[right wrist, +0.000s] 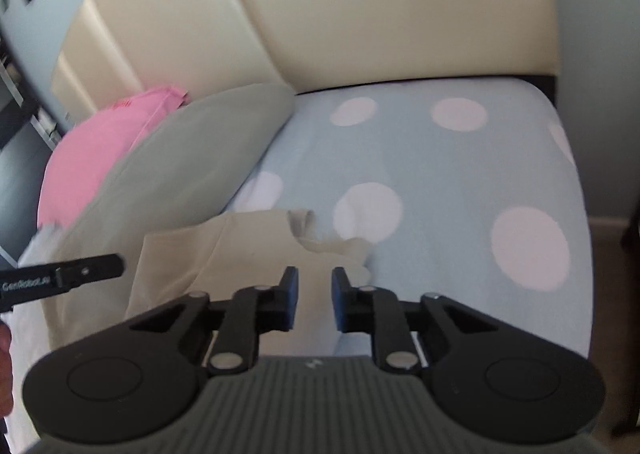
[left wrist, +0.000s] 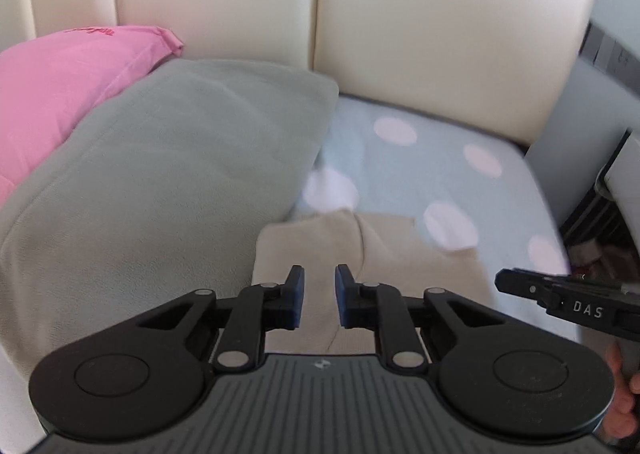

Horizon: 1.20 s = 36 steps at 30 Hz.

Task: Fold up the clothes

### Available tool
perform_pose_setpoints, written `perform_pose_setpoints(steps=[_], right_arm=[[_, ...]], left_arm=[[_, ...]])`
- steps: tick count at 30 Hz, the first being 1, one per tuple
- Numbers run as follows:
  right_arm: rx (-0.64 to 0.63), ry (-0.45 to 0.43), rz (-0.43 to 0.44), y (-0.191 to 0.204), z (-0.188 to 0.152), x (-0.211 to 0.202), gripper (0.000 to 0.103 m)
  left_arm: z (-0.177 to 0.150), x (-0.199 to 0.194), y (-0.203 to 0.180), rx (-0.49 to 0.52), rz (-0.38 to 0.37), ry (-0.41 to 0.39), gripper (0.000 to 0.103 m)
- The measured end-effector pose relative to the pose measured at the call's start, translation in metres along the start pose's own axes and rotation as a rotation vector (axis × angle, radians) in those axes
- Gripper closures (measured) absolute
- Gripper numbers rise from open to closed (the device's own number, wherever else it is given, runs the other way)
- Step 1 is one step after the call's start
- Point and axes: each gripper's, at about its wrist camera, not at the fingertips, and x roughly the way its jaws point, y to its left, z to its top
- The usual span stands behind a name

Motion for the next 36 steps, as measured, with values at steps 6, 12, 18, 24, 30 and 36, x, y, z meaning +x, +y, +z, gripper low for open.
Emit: perform_pose_setpoints(steps=[6,12,18,24,30,36], right_arm=[[0.017,0.094,-0.081,-0.013,-0.008,0.029,0.09],[-0.053,0.12,-0.117,-0.009,-0.013,0.043,0.09],[-0.08,0.109,-0.144,-0.002,-0.01,0.039,0.09],[-0.188,0.115,-0.068,0.022,-0.014,0.008,0.09],[-0.272,0.183,0.007,0.039,-0.032,-0.006,0.09],[-0.267,0.239,-0.015,0.036,-0.041,0.016,0.091]], left_arm=[[-0.005,0.04,0.0,-0.045,0.027,0.055,0.097],[-0.008,0.058,0.009,-0.104,0.037,0.097,0.097],[-0.006,0.023,0.003,-0.066,0.034,0.031,0.097],[-0.016,-0.027,-0.01,0.07,0.038,0.041,0.097],[-0.041,-0.029,-0.012,0.084,0.056,0.103,0.1],[-0.068,0.005,-0.002,0.05,0.093,0.161,0.101]])
